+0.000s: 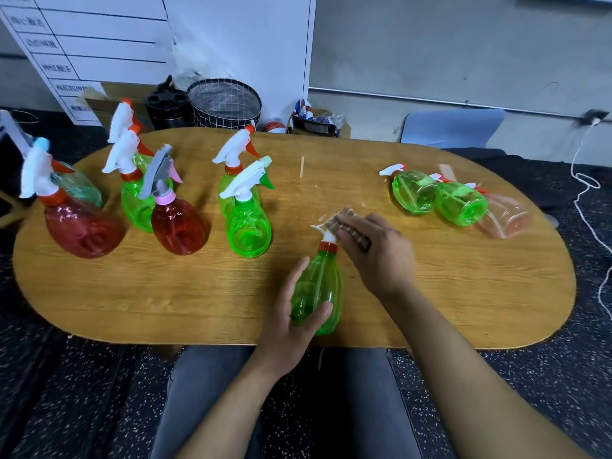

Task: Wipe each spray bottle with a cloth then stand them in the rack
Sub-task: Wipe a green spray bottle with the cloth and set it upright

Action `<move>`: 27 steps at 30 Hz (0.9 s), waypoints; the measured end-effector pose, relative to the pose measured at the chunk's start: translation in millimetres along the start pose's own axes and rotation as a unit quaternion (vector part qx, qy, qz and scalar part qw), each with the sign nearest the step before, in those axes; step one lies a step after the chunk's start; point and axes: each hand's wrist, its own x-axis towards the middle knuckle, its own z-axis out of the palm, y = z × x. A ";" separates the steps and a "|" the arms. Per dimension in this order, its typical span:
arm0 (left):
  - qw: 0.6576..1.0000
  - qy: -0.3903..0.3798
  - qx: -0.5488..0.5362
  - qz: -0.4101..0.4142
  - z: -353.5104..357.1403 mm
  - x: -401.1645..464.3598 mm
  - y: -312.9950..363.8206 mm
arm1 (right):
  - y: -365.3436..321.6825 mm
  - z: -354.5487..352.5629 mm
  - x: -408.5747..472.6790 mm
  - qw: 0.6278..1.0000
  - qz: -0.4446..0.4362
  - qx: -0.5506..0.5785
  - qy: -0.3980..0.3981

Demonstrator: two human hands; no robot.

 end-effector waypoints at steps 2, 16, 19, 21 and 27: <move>1.000 0.002 -0.003 0.003 0.2 -1.1 -0.7 | 0.6 1.3 -3.3 1.000 0.010 0.008 0.006; 1.000 -0.009 0.019 0.013 1.6 -0.2 -1.4 | -7.2 3.2 -12.8 0.991 -0.034 0.108 -0.069; 1.000 -0.014 0.021 0.016 2.4 1.3 -2.9 | -2.8 2.5 -8.6 0.998 0.012 0.052 -0.019; 1.000 -0.013 0.021 0.016 2.3 1.1 -3.0 | 3.8 2.6 -6.0 0.995 0.094 0.015 0.019; 1.000 -0.006 0.015 0.010 1.4 -0.6 -3.7 | -6.0 6.2 -19.3 0.990 0.002 0.126 -0.059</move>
